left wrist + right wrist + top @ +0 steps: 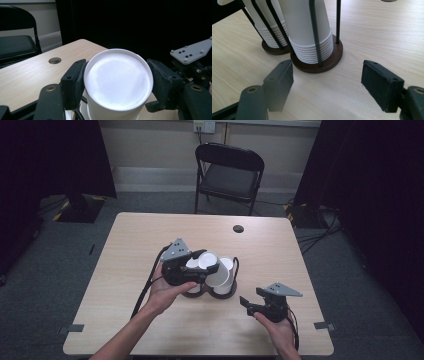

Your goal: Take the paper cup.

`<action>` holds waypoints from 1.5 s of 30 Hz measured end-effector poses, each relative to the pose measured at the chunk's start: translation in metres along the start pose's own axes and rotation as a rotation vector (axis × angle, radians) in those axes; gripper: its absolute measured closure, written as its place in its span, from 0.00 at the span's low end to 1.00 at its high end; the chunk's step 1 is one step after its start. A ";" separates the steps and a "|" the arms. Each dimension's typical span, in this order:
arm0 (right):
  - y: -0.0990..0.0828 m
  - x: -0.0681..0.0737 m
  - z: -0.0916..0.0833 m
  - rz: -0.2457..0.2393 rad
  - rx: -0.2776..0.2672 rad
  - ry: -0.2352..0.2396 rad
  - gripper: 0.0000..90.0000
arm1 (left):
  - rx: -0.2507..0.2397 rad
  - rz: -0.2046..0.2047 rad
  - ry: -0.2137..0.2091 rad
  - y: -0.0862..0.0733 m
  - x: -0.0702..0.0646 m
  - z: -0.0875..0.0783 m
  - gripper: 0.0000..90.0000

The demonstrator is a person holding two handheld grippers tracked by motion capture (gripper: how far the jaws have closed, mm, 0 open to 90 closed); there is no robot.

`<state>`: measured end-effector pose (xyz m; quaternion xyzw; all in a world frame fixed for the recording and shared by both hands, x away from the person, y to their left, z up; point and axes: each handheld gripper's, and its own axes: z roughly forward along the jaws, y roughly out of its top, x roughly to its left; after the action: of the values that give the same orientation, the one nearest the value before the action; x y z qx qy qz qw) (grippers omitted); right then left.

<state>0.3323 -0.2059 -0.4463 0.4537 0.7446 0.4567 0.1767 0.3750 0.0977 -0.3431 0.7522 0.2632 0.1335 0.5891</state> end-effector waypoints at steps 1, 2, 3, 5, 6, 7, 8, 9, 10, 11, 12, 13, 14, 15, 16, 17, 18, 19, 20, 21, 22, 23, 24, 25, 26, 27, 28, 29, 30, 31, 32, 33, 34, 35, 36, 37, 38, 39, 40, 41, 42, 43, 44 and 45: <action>0.000 0.001 0.000 0.001 -0.003 0.003 0.29 | -0.002 -0.003 -0.004 0.000 0.000 -0.001 0.38; 0.000 0.002 0.000 0.000 -0.003 0.005 0.29 | -0.005 -0.007 -0.011 -0.001 -0.001 -0.002 0.38; 0.000 0.002 0.000 0.000 -0.003 0.005 0.29 | -0.003 -0.009 -0.014 -0.001 -0.001 -0.003 0.38; 0.001 0.003 0.000 -0.001 -0.011 0.011 0.30 | -0.001 -0.035 -0.029 -0.003 0.000 -0.006 0.38; 0.001 0.004 0.000 -0.008 -0.015 0.012 0.31 | -0.007 -0.049 -0.034 -0.004 0.000 -0.006 0.38; 0.001 0.005 0.000 -0.015 -0.020 0.015 0.32 | -0.008 -0.064 -0.036 -0.005 0.001 -0.007 0.39; 0.001 0.006 0.000 -0.022 -0.024 0.014 0.32 | -0.004 -0.083 -0.042 -0.007 0.002 -0.008 0.39; 0.001 0.007 -0.001 -0.025 -0.031 0.018 0.33 | -0.004 -0.095 -0.038 -0.008 0.002 -0.009 0.39; 0.001 0.008 -0.001 -0.030 -0.034 0.020 0.33 | 0.000 -0.111 -0.046 -0.009 0.003 -0.009 0.39; 0.001 0.010 -0.001 -0.037 -0.036 0.021 0.34 | 0.005 -0.125 -0.049 -0.010 0.004 -0.010 0.39; 0.001 0.011 -0.001 -0.041 -0.041 0.022 0.34 | 0.008 -0.136 -0.052 -0.011 0.005 -0.010 0.39; 0.001 0.013 -0.001 -0.047 -0.045 0.027 0.35 | 0.010 -0.141 -0.056 -0.012 0.005 -0.011 0.39; 0.001 0.014 -0.001 -0.052 -0.052 0.029 0.35 | 0.018 -0.150 -0.063 -0.012 0.006 -0.013 0.39; 0.002 0.016 -0.002 -0.060 -0.059 0.030 0.37 | 0.020 -0.158 -0.065 -0.013 0.006 -0.014 0.39; 0.002 0.018 -0.002 -0.062 -0.060 0.028 0.38 | 0.028 -0.168 -0.069 -0.013 0.006 -0.015 0.39; 0.002 0.020 -0.002 -0.069 -0.071 0.041 0.39 | 0.033 -0.177 -0.074 -0.013 0.006 -0.016 0.39; 0.002 0.021 -0.001 -0.072 -0.073 0.042 0.41 | 0.035 -0.197 -0.082 -0.014 0.007 -0.018 0.39; 0.003 0.024 -0.001 -0.077 -0.074 0.051 0.42 | 0.035 -0.206 -0.086 -0.014 0.008 -0.019 0.39; 0.003 0.025 -0.001 -0.080 -0.076 0.058 0.42 | 0.036 -0.227 -0.085 -0.015 0.008 -0.021 0.39; 0.002 0.027 -0.001 -0.087 -0.079 0.064 0.44 | 0.040 -0.247 -0.092 -0.017 0.009 -0.022 0.39; 0.002 0.029 0.000 -0.089 -0.081 0.072 0.44 | 0.035 -0.270 -0.104 -0.018 0.010 -0.023 0.39; 0.002 0.029 0.000 -0.089 -0.081 0.072 0.44 | 0.035 -0.270 -0.104 -0.018 0.010 -0.023 0.39; 0.002 0.031 0.000 -0.091 -0.090 0.090 0.44 | 0.022 -0.296 -0.108 -0.022 0.011 -0.025 0.39; 0.002 0.031 0.000 -0.091 -0.090 0.090 0.44 | 0.022 -0.296 -0.108 -0.022 0.011 -0.025 0.38; 0.002 0.033 0.000 -0.098 -0.094 0.101 0.46 | 0.029 -0.320 -0.112 -0.025 0.013 -0.026 0.39; 0.002 0.033 0.000 -0.098 -0.094 0.101 0.46 | 0.029 -0.320 -0.112 -0.025 0.013 -0.026 0.39; 0.002 0.035 0.001 -0.108 -0.099 0.120 0.47 | 0.032 -0.338 -0.112 -0.028 0.015 -0.027 0.38; 0.002 0.035 0.001 -0.108 -0.099 0.120 0.47 | 0.032 -0.338 -0.112 -0.028 0.015 -0.027 0.39; 0.002 0.037 0.001 -0.117 -0.103 0.132 0.48 | 0.035 -0.361 -0.119 -0.030 0.016 -0.027 0.39; 0.002 0.038 0.002 -0.124 -0.105 0.139 0.48 | 0.035 -0.361 -0.119 -0.030 0.016 -0.027 0.39; 0.002 0.040 0.002 -0.132 -0.108 0.144 0.48 | 0.047 -0.370 -0.118 -0.033 0.016 -0.026 0.39; 0.002 0.040 0.002 -0.132 -0.108 0.144 0.48 | 0.047 -0.370 -0.118 -0.033 0.016 -0.026 0.39; 0.002 0.041 0.002 -0.134 -0.111 0.153 0.49 | 0.050 -0.374 -0.117 -0.034 0.016 -0.025 0.39; 0.002 0.042 0.002 -0.138 -0.112 0.154 0.49 | 0.057 -0.377 -0.120 -0.035 0.015 -0.024 0.39; 0.003 0.044 0.003 -0.146 -0.117 0.160 0.52 | 0.063 -0.393 -0.125 -0.037 0.015 -0.023 0.39; 0.003 0.044 0.003 -0.146 -0.117 0.160 0.52 | 0.063 -0.393 -0.125 -0.037 0.015 -0.023 0.39; 0.003 0.045 0.003 -0.158 -0.121 0.170 0.54 | 0.066 -0.393 -0.124 -0.037 0.014 -0.022 0.39; 0.003 0.047 0.003 -0.163 -0.127 0.180 0.56 | 0.070 -0.405 -0.124 -0.038 0.012 -0.021 0.39; 0.003 0.048 0.003 -0.175 -0.136 0.182 0.56 | 0.072 -0.407 -0.126 -0.038 0.012 -0.020 0.39; 0.003 0.048 0.003 -0.175 -0.136 0.182 0.56 | 0.072 -0.407 -0.126 -0.038 0.012 -0.020 0.39; 0.003 0.050 0.003 -0.181 -0.142 0.193 0.57 | 0.073 -0.418 -0.125 -0.037 0.010 -0.019 0.39; 0.003 0.050 0.003 -0.181 -0.142 0.193 0.57 | 0.073 -0.418 -0.125 -0.037 0.010 -0.019 0.38; 0.003 0.051 0.003 -0.198 -0.154 0.197 0.59 | 0.073 -0.425 -0.129 -0.038 0.008 -0.018 0.39; 0.003 0.051 0.003 -0.198 -0.154 0.197 0.59 | 0.073 -0.425 -0.129 -0.038 0.008 -0.018 0.39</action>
<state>0.3089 -0.1610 -0.4378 0.3161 0.7621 0.5351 0.1812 0.3634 0.1236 -0.3753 0.7075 0.3823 -0.0519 0.5921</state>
